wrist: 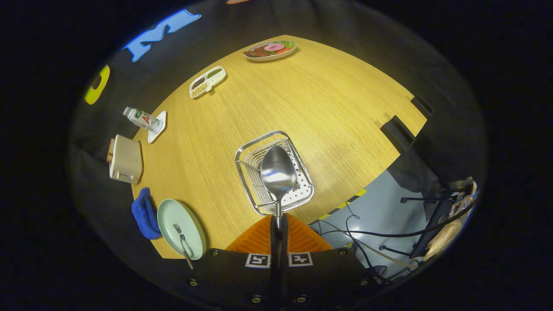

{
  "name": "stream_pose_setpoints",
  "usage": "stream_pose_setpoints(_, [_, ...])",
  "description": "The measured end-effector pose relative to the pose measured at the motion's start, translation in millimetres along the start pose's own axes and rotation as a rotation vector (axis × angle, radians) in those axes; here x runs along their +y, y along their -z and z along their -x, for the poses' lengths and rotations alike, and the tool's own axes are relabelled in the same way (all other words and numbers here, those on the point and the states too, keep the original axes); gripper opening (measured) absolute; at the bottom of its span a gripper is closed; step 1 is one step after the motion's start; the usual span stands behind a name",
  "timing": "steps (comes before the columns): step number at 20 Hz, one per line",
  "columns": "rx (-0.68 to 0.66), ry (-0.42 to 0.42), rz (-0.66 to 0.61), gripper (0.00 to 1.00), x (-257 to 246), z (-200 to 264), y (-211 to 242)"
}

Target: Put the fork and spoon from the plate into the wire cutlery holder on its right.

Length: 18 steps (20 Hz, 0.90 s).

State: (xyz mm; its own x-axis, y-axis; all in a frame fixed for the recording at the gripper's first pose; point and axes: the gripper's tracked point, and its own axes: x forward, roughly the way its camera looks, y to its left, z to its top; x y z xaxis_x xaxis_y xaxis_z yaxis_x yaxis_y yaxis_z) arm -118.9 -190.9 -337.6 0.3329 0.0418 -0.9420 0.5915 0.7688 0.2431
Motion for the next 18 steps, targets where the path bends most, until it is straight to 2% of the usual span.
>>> stream_pose_setpoints(3, [-0.004,0.009,-0.008,0.06,-0.5,-1.3,-2.2])
stream_pose_setpoints(5, [-0.015,0.001,-0.017,0.22,2.0,1.0,-5.9])
stream_pose_setpoints(6, [-0.022,-0.021,-0.026,0.36,8.2,3.7,-6.5])
stream_pose_setpoints(8, [-0.027,-0.02,-0.025,0.73,7.2,3.1,-6.3])
stream_pose_setpoints(9, [-0.029,-0.02,-0.024,0.76,6.6,3.2,-6.1])
stream_pose_setpoints(10, [-0.029,-0.022,-0.025,0.84,9.0,2.3,-5.7])
stream_pose_setpoints(11, [-0.027,-0.025,-0.029,0.86,10.5,2.4,-4.9])
stream_pose_setpoints(18, [-0.04,-0.021,-0.041,0.86,13.5,3.0,-3.8])
